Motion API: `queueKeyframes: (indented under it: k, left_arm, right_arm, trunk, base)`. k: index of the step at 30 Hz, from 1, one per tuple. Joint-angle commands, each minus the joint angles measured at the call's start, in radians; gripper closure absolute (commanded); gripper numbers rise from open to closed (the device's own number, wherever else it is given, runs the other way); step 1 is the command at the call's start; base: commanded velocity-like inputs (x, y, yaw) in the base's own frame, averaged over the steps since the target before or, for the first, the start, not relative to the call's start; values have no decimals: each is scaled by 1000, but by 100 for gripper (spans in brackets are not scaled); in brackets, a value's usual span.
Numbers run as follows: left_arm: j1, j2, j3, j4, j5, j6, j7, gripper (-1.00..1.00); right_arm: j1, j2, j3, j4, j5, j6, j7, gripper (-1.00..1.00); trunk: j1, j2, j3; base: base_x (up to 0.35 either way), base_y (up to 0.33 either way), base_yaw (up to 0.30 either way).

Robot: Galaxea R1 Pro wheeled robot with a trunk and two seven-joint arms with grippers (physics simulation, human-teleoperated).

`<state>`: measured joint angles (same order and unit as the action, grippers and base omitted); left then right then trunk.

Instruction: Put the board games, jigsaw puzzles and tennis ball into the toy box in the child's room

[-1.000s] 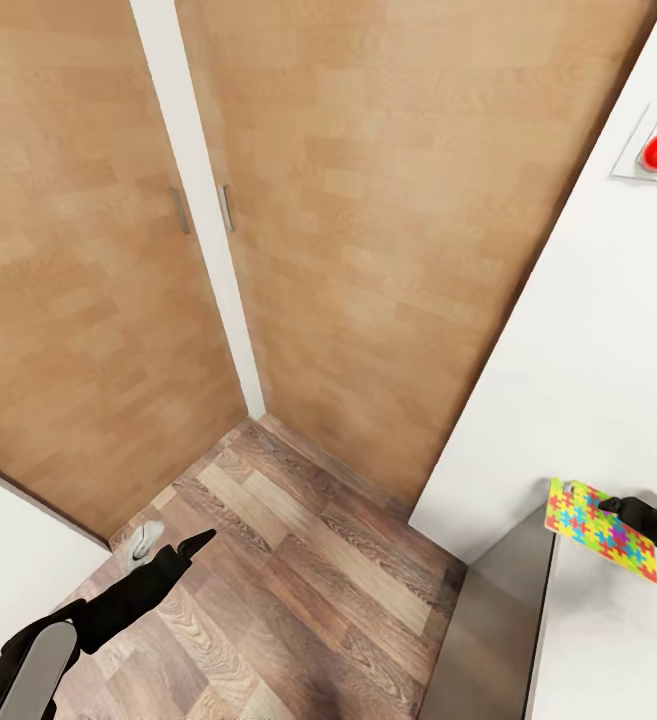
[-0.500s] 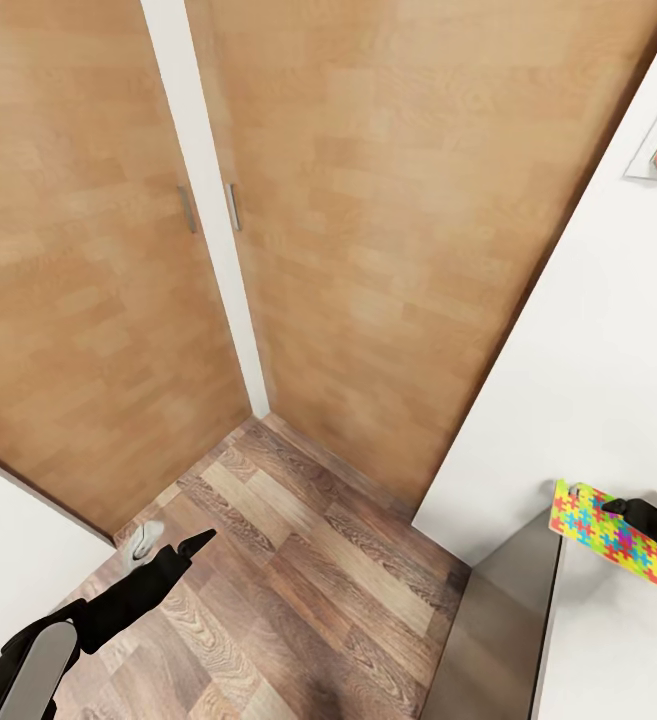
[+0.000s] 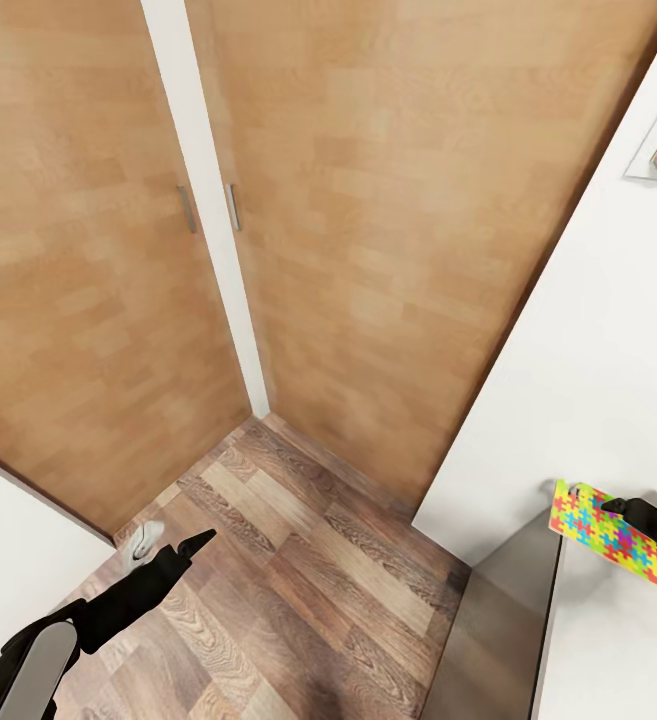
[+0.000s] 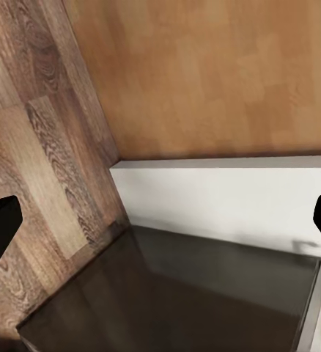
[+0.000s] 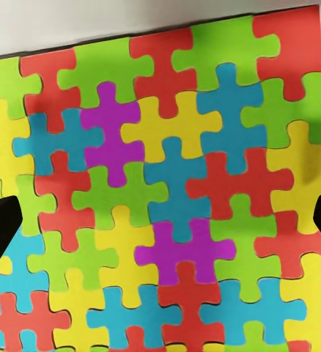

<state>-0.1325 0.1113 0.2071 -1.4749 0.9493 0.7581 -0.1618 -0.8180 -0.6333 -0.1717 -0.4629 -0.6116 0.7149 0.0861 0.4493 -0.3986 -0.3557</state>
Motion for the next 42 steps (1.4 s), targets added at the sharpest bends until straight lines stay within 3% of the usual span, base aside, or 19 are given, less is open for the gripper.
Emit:
queueKeyframes:
  k: [1, 20, 42]
  left_arm:
    - [-1, 0, 1, 0, -1, 6, -4, -100]
    - [-7, -1, 1, -1, -1, 6, -5, -100]
    - [-7, -1, 1, -1, -1, 6, -4, -100]
  right_arm:
    - [0, 70, -6, 0, -23, 6, 7, -100]
    - [0, 69, -7, 0, -26, 6, 7, -100]
    - [0, 74, -6, -2, -26, 8, 11, -100]
  trunk:
    - [1, -1, -2]
    - [1, -1, -2]
    - [1, -1, -2]
  base:
    - [0, 0, 0]
    - [-116, -42, 0]
    - [-15, -5, 0]
